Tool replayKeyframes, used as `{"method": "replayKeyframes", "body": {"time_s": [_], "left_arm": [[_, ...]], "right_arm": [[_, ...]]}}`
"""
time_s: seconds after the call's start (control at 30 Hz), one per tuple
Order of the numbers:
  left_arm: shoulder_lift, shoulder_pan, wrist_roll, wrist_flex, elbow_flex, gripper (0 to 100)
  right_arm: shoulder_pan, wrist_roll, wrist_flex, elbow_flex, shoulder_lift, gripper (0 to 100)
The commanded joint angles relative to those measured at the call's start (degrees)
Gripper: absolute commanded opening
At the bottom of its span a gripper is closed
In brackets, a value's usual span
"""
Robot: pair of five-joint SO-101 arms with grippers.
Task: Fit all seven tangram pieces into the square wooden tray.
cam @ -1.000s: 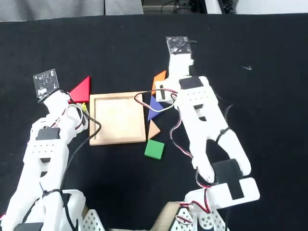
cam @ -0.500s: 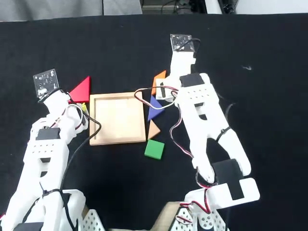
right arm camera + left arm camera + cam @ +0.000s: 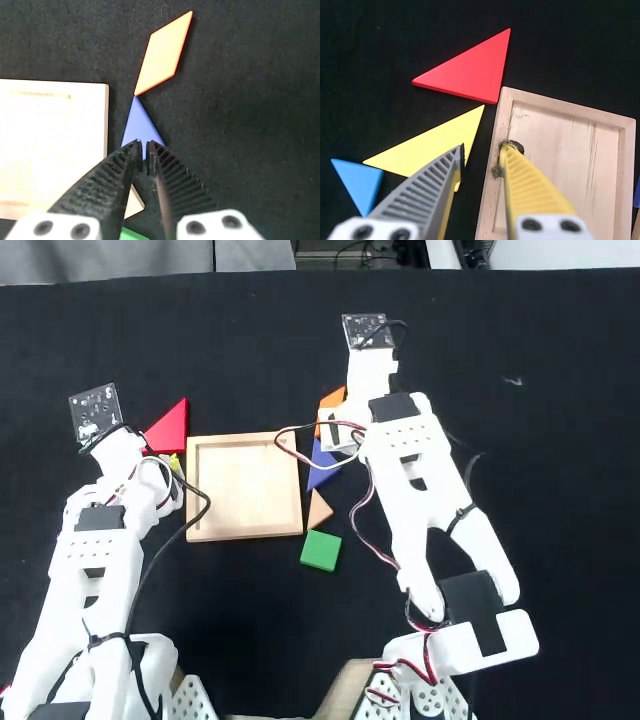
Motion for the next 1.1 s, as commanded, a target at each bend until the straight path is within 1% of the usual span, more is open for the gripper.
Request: {"method": "replayKeyframes", "body": {"time_s": [0.0,0.03,0.07,0.1,0.17,0.2,0.3,0.37,0.4,0.43,0.5,0.53,0.63,0.73,0.77,0.8,0.87,0.9,0.97,1.0,1.07], "left_arm": [[-0.1,0.1,0.6,-0.9,-0.6,14],[-0.1,0.1,0.6,-0.8,-0.6,14],[-0.1,0.1,0.6,-0.8,-0.6,14],[-0.1,0.0,0.6,-0.8,-0.6,14],[-0.1,0.0,0.6,-0.6,-0.7,14],[-0.1,-0.1,0.6,-0.6,-0.7,14],[-0.2,-0.2,0.6,-0.6,-0.7,14],[-0.2,-0.2,0.6,-0.6,-0.7,14],[-0.2,-0.2,0.6,-0.6,-0.7,14],[-0.2,-0.2,0.6,-0.6,-0.7,14],[-0.2,-0.3,0.6,-0.6,-0.7,14],[-0.2,-0.3,0.6,-0.6,-0.8,14],[-0.2,-0.3,0.5,0.3,-1.6,16],[-0.2,-0.1,0.5,0.6,-1.6,24],[-0.2,0.0,0.5,0.6,-1.6,26],[-0.2,0.1,0.5,0.6,-1.6,28],[-0.2,0.1,0.5,0.7,-1.6,29],[-0.2,0.1,0.5,0.7,-1.6,29],[-0.2,0.0,0.5,0.7,-1.5,29],[-0.1,-0.1,0.5,0.7,-1.5,27],[-0.1,-0.2,0.5,0.7,-1.5,19]], "right_arm": [[0.8,0.1,-0.4,-2.9,-0.1,17.8],[0.9,0.4,-0.2,-2.9,-0.1,18.9],[0.9,0.5,-0.1,-2.8,-0.1,17.4],[1.0,0.5,-0.1,-2.8,-0.1,13.0],[1.0,0.5,-0.4,-2.8,-0.1,1.0],[1.0,0.5,-0.4,-2.8,-0.1,1.5],[1.0,0.3,-0.4,-2.8,-0.1,11.6],[1.0,0.4,-0.2,-2.8,-0.1,15.4],[1.0,0.5,-0.1,-2.8,-0.1,14.6],[1.0,0.9,-0.1,-2.6,-0.1,11.3],[1.0,1.9,-0.6,-2.2,-0.1,1.0],[1.0,2.1,-0.6,-2.1,-0.1,1.3],[1.0,2.1,-0.6,-2.1,-0.1,10.4],[1.0,2.1,-0.6,-2.0,-0.1,16.0],[1.0,2.1,-0.4,-2.0,-0.1,15.2],[1.0,2.4,-0.4,-2.0,-0.1,11.7],[1.0,2.1,-0.5,-2.0,-0.1,0.5],[1.0,2.1,-0.5,-2.0,-0.1,2.0],[1.0,2.1,-0.5,-2.0,-0.1,9.4],[1.0,2.1,-0.6,-2.0,-0.1,12.8],[1.0,2.1,-0.6,-2.0,-0.1,17.8]]}}
